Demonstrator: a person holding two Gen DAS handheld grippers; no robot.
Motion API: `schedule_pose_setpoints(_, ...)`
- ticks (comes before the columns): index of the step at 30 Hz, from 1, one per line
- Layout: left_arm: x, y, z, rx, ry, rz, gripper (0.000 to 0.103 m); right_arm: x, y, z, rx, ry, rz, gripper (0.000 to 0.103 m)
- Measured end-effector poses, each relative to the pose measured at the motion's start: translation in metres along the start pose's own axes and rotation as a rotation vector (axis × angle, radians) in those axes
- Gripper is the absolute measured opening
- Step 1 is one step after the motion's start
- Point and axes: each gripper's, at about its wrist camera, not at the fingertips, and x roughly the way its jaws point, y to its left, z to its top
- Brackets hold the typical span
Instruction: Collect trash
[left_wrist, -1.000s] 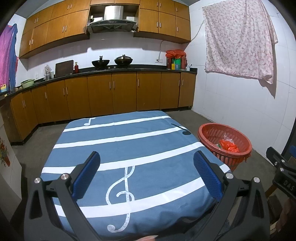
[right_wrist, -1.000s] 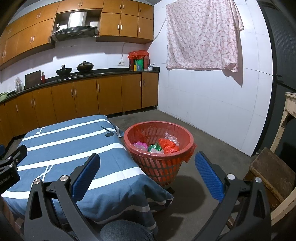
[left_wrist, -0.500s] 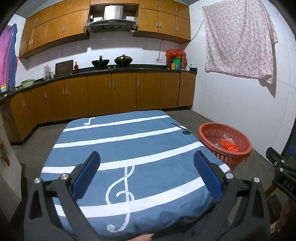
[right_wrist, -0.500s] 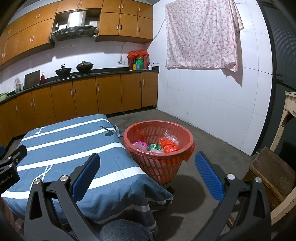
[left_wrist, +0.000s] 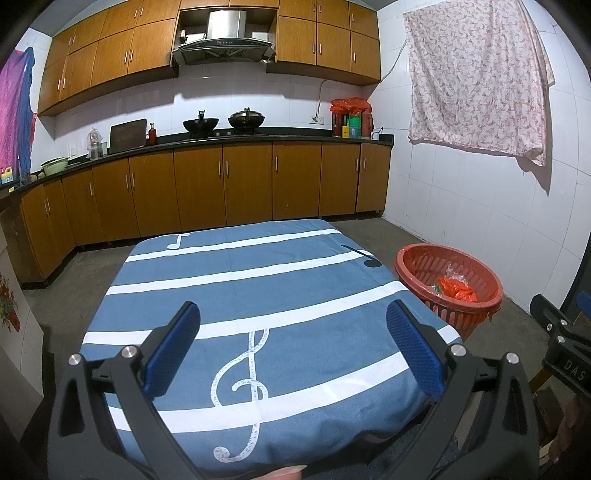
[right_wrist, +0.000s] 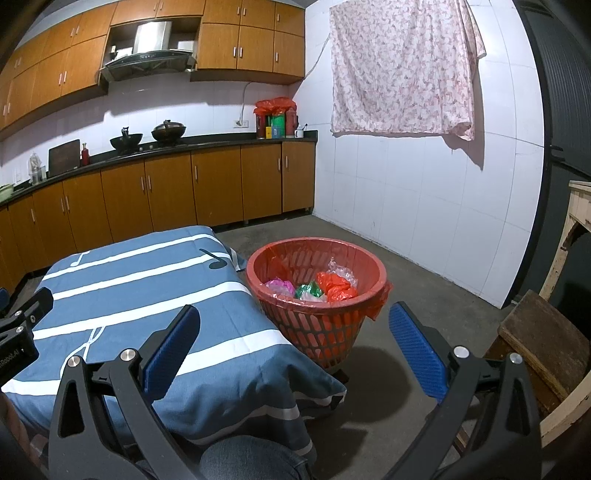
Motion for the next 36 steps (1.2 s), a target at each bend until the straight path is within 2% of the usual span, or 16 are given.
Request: schedule_pose_setpoints(36,0.0007,0.0002,-0.0065,-0.005,0.011,0.0,0.099,-0.0022,0.0007,-0.0006,0.0,0.004,0.0,0.101)
